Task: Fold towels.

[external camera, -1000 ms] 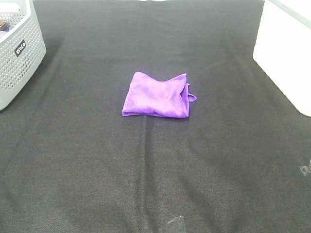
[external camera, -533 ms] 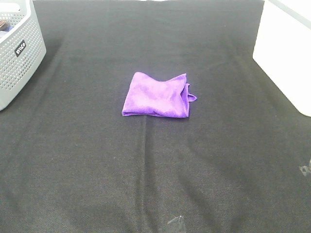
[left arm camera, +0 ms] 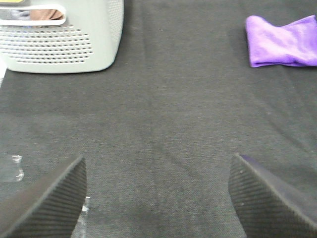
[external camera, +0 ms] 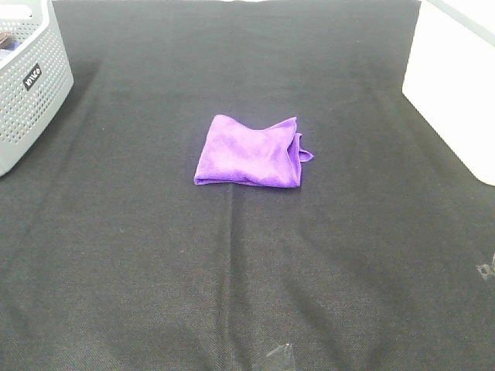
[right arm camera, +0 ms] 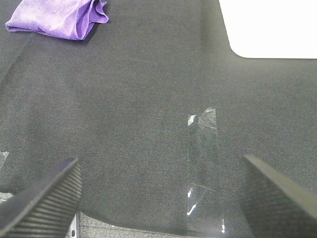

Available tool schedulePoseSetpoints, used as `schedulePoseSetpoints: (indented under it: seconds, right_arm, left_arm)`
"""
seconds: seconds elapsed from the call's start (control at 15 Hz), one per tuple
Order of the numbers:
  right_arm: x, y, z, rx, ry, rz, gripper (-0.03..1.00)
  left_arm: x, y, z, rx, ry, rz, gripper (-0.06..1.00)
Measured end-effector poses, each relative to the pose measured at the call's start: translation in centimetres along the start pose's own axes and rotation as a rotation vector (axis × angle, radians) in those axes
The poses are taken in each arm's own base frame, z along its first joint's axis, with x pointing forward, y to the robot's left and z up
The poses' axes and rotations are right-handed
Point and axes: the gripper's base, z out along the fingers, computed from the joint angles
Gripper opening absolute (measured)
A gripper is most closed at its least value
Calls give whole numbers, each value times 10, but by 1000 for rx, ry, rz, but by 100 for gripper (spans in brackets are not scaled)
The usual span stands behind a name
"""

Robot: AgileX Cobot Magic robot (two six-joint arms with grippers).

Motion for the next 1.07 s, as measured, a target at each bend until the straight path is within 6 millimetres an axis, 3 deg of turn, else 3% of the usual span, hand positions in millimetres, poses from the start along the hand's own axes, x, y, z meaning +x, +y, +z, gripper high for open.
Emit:
schedulePoseSetpoints:
  seconds: [1.07]
  right_arm:
    - [0,0,0,-27,0,-17,82]
  left_arm:
    - [0,-1,0,-39,-3,-28,74]
